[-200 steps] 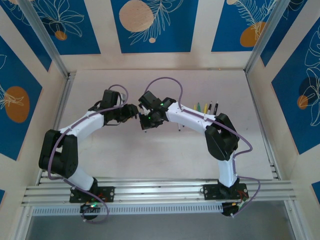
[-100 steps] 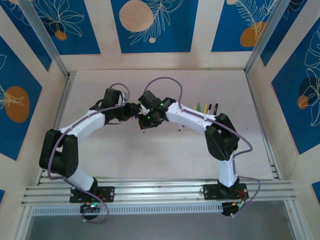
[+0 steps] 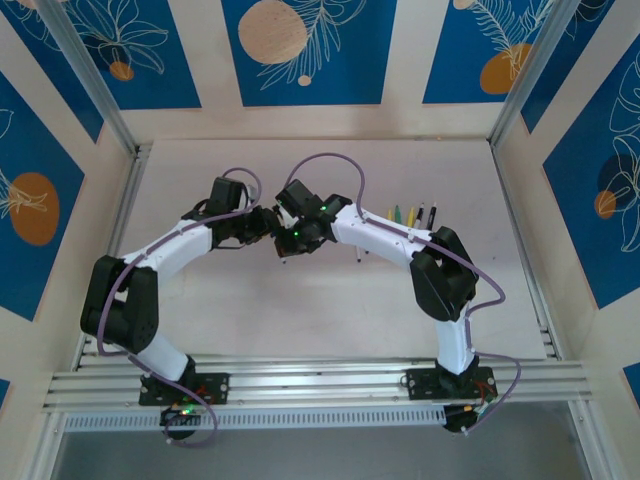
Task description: Open the pen caps
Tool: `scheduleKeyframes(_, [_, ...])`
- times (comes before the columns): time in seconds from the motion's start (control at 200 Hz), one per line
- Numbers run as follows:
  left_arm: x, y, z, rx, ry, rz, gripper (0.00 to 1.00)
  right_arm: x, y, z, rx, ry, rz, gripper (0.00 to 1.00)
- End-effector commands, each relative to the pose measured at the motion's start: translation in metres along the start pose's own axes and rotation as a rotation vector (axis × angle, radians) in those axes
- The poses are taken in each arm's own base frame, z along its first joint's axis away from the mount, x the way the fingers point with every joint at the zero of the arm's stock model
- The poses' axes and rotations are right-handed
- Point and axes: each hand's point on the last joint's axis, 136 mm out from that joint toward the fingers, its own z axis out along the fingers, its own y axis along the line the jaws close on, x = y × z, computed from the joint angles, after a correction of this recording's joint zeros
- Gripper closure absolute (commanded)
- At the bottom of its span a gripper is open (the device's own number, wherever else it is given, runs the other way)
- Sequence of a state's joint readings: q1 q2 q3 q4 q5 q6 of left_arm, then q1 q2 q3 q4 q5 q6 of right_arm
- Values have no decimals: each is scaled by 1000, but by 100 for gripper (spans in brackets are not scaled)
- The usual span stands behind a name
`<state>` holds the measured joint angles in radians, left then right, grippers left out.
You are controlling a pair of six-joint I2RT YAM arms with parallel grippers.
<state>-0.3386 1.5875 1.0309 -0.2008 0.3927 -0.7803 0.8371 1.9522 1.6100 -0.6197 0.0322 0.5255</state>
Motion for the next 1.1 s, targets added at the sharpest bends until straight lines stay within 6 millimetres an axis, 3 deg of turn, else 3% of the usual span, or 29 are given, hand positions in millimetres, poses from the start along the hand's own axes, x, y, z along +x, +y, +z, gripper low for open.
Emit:
scheduleKeyframes(0.0, [-1, -16, 1, 40, 9, 17, 78, -12, 17, -13, -53, -31, 1, 100])
scheduleKeyframes(0.16, [0, -15, 2, 39, 17, 16, 86, -15, 17, -13, -51, -34, 10, 100])
scheduleKeyframes(0.295, [0, -15, 2, 36, 17, 19, 100, -15, 17, -11, -51, -20, 20, 100])
scheduleKeyframes(0.345, [0, -15, 2, 39, 17, 19, 100, -13, 18, -8, -55, -7, 22, 100])
scheduleKeyframes(0.515, [-2, -18, 2, 49, 8, 9, 100, -4, 20, -2, -69, 26, 26, 76])
scheduleKeyframes(0.73, [-5, -23, 2, 71, 6, 6, 100, 1, 20, 6, -61, 43, 28, 74])
scheduleKeyframes(0.875, [-5, -25, 2, 78, 6, 7, 100, 1, 17, 12, -47, 54, 32, 76])
scheduleKeyframes(0.93, [-6, -25, 2, 79, 6, 8, 100, 1, 17, 13, -45, 55, 31, 82])
scheduleKeyframes(1.0, [-7, -24, 3, 74, 2, 8, 100, 1, 17, 12, -45, 54, 30, 100])
scheduleKeyframes(1.096, [-17, -20, 5, 50, -16, 9, 100, 5, 14, 9, -43, 56, 36, 100])
